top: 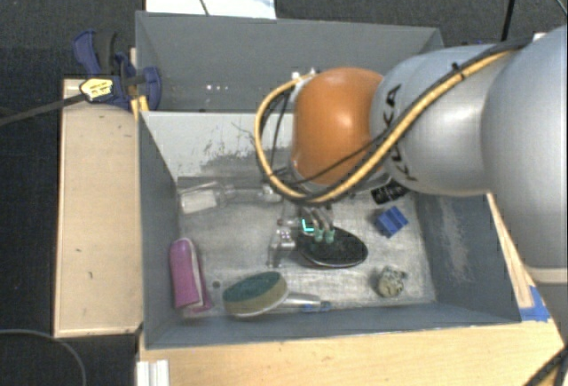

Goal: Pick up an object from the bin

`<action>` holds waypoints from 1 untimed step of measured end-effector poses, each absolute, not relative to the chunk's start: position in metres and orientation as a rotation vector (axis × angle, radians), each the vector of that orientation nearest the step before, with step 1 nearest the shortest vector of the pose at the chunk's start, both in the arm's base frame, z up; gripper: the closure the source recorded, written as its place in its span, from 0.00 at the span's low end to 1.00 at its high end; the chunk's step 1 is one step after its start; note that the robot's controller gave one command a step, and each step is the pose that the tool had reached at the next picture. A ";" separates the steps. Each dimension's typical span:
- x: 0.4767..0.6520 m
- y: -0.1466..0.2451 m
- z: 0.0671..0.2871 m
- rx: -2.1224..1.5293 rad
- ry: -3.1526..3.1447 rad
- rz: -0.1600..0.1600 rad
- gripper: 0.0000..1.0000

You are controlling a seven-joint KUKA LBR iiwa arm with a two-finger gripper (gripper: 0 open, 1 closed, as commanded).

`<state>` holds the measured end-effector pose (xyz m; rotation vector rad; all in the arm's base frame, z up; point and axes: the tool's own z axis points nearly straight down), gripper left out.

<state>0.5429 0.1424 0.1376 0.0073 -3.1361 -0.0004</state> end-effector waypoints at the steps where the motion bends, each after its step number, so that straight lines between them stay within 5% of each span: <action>1: 0.494 0.085 0.107 0.179 -3.133 0.001 0.00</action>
Offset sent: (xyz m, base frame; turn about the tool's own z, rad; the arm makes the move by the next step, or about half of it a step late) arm -0.0480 -0.0557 -0.0296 -0.1120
